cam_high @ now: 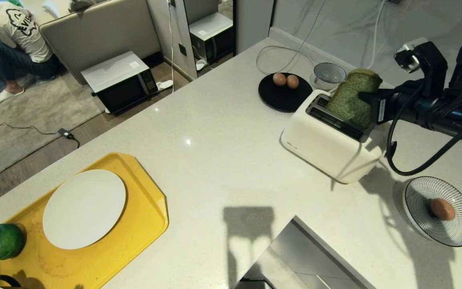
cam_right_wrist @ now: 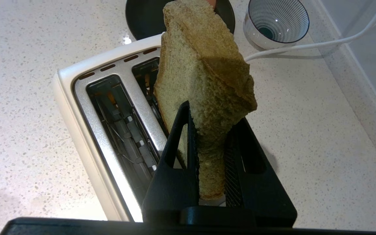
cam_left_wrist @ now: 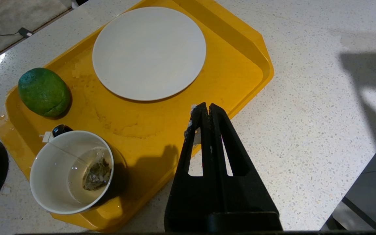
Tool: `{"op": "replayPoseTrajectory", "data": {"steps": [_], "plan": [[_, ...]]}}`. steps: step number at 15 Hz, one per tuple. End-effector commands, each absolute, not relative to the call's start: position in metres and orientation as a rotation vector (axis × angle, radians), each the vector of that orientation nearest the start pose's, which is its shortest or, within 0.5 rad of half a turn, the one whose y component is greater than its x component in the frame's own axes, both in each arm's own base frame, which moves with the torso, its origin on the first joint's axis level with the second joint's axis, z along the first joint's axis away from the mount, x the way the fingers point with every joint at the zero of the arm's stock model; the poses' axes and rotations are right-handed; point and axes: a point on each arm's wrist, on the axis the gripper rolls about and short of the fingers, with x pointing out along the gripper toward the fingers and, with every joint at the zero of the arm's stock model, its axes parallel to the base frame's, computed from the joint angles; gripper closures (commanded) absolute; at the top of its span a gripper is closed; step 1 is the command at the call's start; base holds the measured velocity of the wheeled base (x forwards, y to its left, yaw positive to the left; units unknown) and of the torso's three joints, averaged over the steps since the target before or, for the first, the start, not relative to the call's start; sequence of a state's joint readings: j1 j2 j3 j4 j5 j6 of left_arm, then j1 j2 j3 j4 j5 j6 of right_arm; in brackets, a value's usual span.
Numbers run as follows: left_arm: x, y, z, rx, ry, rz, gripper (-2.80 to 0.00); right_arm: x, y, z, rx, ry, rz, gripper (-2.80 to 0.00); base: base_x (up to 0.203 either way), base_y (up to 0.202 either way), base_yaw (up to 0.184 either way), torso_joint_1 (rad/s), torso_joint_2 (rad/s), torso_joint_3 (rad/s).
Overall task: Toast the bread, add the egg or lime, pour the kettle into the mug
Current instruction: Put the bread slices in the toaster, then use a bread toaster
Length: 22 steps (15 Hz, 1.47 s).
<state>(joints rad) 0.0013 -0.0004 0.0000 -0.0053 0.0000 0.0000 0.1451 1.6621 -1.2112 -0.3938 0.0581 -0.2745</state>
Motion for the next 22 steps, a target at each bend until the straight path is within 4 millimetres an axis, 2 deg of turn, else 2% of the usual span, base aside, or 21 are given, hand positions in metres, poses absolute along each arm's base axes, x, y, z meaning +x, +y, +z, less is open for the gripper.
{"op": "replayPoseTrajectory", "data": {"steps": [1, 2, 3, 9, 11, 15, 17, 18, 22], "plan": [[-0.023, 0.000, 0.076, 0.000, -0.007, 0.002, 0.00, 0.314, 0.047, 0.285, -0.282, 0.027, 0.209, 0.00, 0.000, 0.000, 0.000, 0.000, 0.00, 0.000], [-0.023, 0.000, 0.076, 0.000, -0.008, 0.002, 0.00, 0.314, 0.047, 0.282, -0.287, 0.036, 0.209, 0.00, 0.000, 0.000, 0.000, 0.000, 0.00, 0.000], [-0.023, 0.000, 0.076, 0.000, -0.006, 0.002, 0.00, 0.314, 0.047, 0.280, -0.289, 0.041, 0.210, -2.80, 0.000, 0.000, 0.000, 0.000, 0.00, 0.000], [-0.023, 0.000, 0.076, 0.000, -0.006, 0.002, 0.00, 0.313, 0.047, 0.282, -0.282, 0.035, 0.208, -2.80, 0.000, 0.000, 0.000, 0.000, 0.00, 0.000], [-0.023, 0.000, 0.076, 0.000, -0.006, 0.002, 0.00, 0.308, 0.044, 0.289, -0.278, 0.016, 0.197, -2.80, 0.000, 0.000, 0.000, 0.000, 0.00, 0.000], [-0.023, 0.000, 0.076, 0.000, -0.007, 0.002, 0.00, 0.272, 0.032, 0.316, -0.240, -0.068, 0.158, -2.80, 0.000, 0.000, 0.000, 0.000, 0.00, 0.000], [-0.023, 0.000, 0.076, 0.000, -0.006, 0.002, 0.00, 0.250, 0.020, 0.322, -0.238, -0.088, 0.115, -2.80, 0.000, 0.000, 0.000, 0.000, 0.00, 0.000], [-0.023, 0.000, 0.076, 0.000, -0.008, 0.002, 0.00, 0.245, 0.012, 0.322, -0.242, -0.086, 0.084, 0.00, 0.000, 0.000, 0.000, 0.000, 0.00, 0.000], [-0.023, 0.000, 0.076, 0.000, -0.008, 0.002, 0.00, 0.224, 0.001, 0.325, -0.243, 0.026, 0.054, 0.00, 0.000, 0.000, 0.000, 0.000, 0.00, 0.000]]}}
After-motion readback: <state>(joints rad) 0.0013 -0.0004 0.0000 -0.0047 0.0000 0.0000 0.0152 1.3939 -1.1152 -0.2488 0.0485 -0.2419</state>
